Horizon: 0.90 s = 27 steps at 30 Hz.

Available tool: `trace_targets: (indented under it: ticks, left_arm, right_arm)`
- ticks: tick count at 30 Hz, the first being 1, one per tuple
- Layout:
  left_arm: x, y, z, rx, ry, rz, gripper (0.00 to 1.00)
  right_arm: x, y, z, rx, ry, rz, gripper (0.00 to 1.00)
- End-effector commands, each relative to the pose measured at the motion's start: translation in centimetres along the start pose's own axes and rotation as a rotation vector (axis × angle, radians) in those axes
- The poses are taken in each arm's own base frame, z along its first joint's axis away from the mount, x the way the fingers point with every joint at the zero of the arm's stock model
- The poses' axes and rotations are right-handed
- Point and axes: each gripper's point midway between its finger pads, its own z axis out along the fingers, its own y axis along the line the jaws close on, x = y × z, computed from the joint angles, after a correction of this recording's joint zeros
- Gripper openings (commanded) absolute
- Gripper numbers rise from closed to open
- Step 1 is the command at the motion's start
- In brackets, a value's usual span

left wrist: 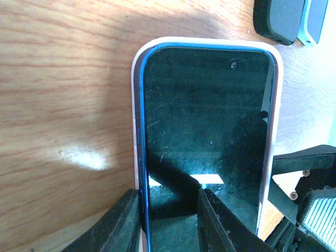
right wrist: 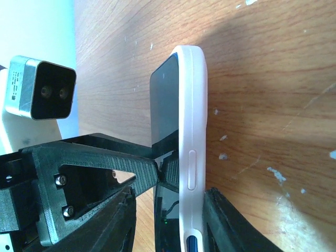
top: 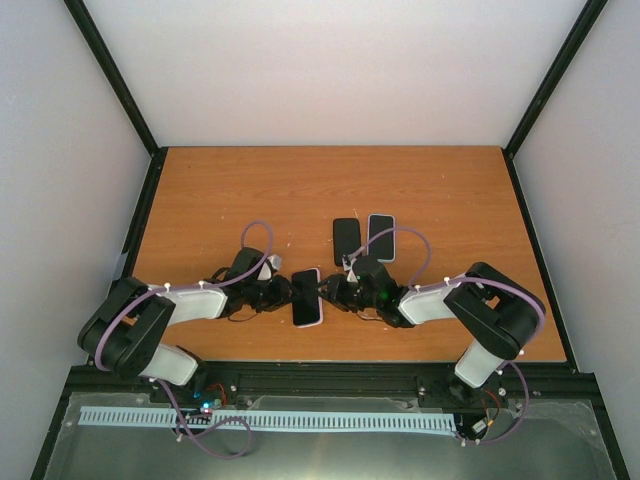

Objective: Put the phone into the phone case

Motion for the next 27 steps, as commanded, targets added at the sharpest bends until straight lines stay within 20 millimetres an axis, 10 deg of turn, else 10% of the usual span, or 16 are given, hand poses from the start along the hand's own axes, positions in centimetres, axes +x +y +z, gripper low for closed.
trace_targets:
  ticks: [1, 15, 27]
  left_arm:
    - [1.8, -2.0, 0.0, 0.089, 0.081, 0.028, 0.3]
    - [1.5, -1.8, -0.5, 0.071, 0.053, 0.036, 0.41]
    - [0.2, -6.7, -4.6, 0.215, -0.024, 0.101, 0.85]
  right_arm:
    - [1.0, 5.6, 0.7, -0.193, 0.074, -0.085, 0.33]
    - [0.9, 5.1, 1.0, -0.208, 0.089, -0.08, 0.2]
    - [-0.3, 5.9, -2.3, -0.285, 0.033, -0.125, 0.08]
